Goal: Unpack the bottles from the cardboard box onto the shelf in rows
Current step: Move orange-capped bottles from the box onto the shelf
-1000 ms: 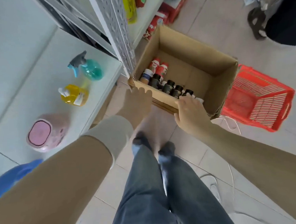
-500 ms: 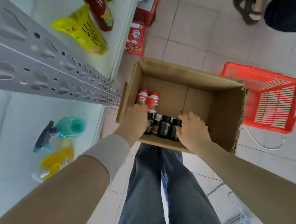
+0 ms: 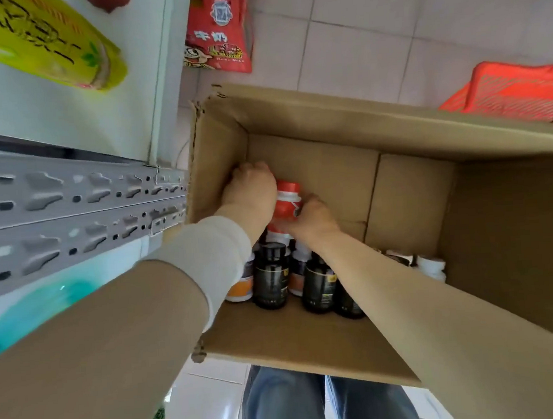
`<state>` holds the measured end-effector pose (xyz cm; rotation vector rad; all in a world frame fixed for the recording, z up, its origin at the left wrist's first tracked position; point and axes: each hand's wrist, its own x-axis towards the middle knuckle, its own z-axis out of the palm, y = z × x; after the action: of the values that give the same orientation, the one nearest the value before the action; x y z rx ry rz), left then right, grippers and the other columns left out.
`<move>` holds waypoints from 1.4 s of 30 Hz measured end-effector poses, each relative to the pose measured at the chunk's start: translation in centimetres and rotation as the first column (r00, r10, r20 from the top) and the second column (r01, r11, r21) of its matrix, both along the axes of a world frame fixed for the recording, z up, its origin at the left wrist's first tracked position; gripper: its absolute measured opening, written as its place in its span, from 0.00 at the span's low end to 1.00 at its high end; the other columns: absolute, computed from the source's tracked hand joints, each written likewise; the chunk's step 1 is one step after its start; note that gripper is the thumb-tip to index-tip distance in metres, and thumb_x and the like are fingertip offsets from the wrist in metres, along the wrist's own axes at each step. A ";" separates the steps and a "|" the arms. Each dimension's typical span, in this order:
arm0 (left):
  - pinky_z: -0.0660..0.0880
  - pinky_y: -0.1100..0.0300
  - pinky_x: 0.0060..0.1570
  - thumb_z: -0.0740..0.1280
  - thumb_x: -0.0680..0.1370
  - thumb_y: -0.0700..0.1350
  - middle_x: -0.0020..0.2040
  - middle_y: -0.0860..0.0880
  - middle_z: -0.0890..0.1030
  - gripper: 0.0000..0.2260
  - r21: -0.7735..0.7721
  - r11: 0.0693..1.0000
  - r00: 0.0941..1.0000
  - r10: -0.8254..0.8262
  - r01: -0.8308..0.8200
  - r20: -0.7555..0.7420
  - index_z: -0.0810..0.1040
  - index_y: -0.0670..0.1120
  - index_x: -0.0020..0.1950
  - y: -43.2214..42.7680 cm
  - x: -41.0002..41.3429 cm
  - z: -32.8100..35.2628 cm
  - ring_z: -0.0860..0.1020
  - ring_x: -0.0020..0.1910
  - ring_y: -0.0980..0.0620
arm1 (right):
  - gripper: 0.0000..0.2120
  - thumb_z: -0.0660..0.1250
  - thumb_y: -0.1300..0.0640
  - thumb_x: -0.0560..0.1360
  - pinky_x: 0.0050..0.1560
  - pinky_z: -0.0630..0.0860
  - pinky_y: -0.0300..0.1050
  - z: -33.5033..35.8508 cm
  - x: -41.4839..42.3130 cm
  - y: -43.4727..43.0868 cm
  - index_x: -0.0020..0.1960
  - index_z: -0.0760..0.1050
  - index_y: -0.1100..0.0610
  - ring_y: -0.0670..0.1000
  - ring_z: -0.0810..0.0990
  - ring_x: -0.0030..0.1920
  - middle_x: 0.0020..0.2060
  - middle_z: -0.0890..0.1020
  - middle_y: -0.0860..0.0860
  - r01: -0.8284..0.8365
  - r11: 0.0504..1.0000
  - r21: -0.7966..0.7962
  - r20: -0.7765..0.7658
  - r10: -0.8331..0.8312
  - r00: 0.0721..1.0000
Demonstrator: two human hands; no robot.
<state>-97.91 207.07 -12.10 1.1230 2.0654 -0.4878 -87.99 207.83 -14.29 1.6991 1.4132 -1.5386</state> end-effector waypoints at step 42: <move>0.74 0.45 0.59 0.66 0.77 0.43 0.55 0.40 0.78 0.10 -0.025 -0.475 -0.280 0.474 -0.880 0.835 0.71 0.44 0.56 -25.9 20.2 22.3 0.79 0.55 0.40 | 0.27 0.75 0.53 0.68 0.38 0.74 0.26 20.6 22.4 -13.4 0.62 0.67 0.56 0.46 0.76 0.43 0.46 0.76 0.49 -0.172 0.958 0.231 -0.373 0.251 0.893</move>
<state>-77.72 181.21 10.21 -0.5774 1.7586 1.6266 -65.60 194.42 6.34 1.3139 1.9408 -1.7339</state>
